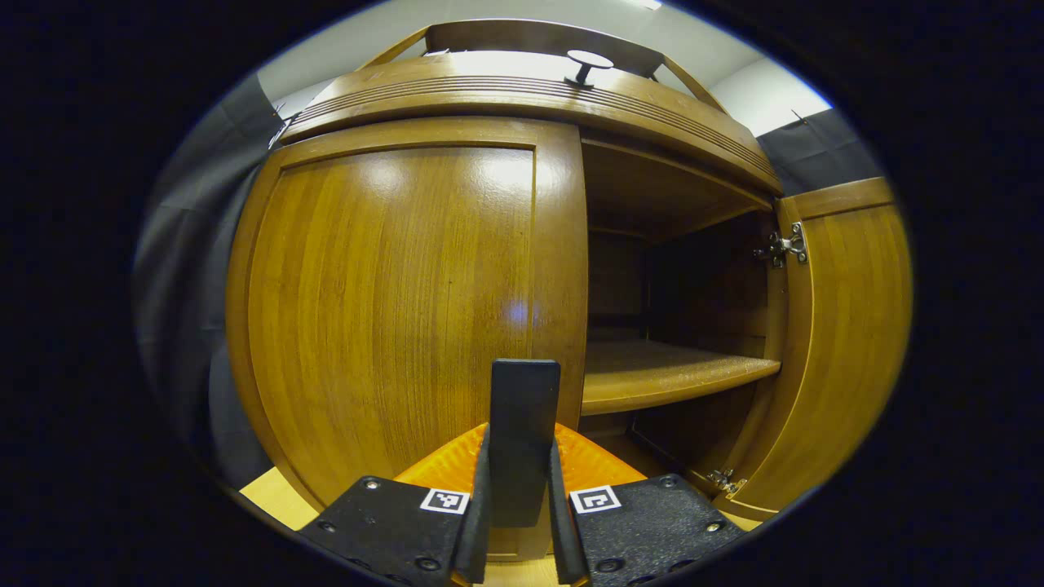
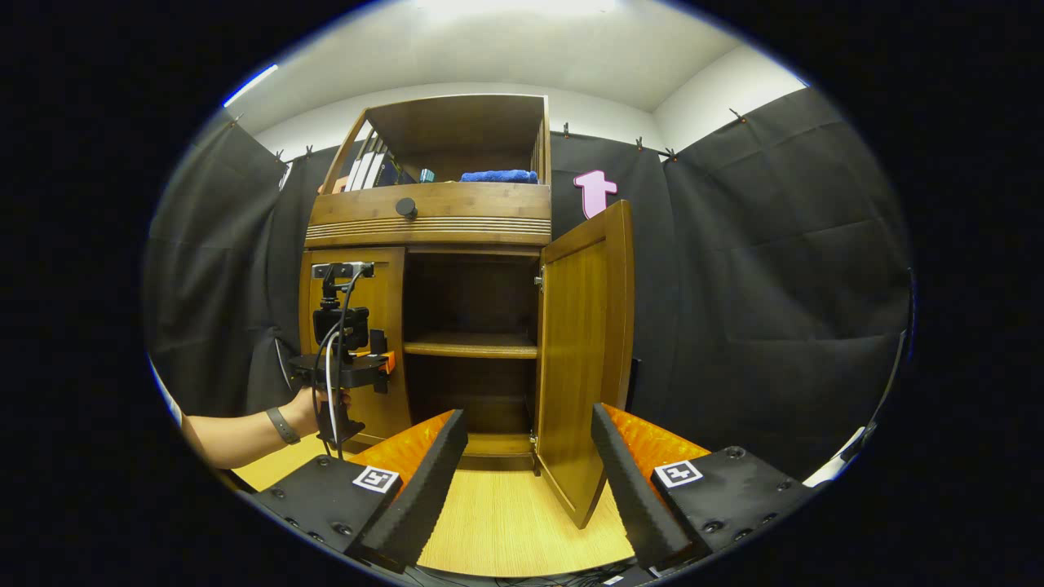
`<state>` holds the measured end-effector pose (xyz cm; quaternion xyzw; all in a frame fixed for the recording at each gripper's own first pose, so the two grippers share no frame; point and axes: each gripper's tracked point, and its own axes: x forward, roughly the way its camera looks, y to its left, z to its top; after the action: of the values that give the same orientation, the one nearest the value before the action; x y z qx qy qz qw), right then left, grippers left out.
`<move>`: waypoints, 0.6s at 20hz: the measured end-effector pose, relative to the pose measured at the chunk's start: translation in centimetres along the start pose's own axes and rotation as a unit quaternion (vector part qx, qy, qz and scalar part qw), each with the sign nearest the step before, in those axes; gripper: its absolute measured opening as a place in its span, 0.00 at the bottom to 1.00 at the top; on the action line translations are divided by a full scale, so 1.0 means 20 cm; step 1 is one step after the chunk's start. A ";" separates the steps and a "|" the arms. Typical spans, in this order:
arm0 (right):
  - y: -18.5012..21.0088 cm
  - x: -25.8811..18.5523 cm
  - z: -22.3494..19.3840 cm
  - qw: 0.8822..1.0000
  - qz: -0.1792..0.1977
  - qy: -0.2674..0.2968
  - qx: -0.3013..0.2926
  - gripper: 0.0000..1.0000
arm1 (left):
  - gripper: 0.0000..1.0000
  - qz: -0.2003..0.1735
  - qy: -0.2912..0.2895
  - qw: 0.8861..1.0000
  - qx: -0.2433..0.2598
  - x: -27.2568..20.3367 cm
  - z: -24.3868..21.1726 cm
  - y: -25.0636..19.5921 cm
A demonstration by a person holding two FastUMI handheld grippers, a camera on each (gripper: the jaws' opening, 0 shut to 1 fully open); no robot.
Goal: Open the right door of the double-door shoe cabinet with the right hand, and open the left door with the left hand.
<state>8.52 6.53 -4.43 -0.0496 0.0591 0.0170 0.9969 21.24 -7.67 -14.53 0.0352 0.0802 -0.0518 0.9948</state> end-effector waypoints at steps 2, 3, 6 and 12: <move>0.01 -0.01 -0.01 1.000 0.002 0.001 0.002 0.99 | 0.22 -0.012 0.016 1.000 -0.004 -0.01 -0.01 -0.01; 0.01 -0.01 -0.02 1.000 0.003 0.002 0.006 0.99 | 0.22 -0.014 0.020 1.000 -0.004 -0.03 -0.01 -0.01; 0.01 -0.01 -0.02 1.000 0.001 -0.001 0.023 0.98 | 0.22 -0.022 0.015 1.000 0.010 -0.13 0.01 -0.01; 0.00 -0.03 -0.01 1.000 0.003 -0.008 0.030 0.94 | 0.20 -0.030 0.022 0.999 0.021 -0.37 0.02 0.04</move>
<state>7.84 6.45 -4.50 -0.0198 0.0521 0.0183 0.9983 14.09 -6.09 -12.76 0.0545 0.1022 -0.0825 0.9898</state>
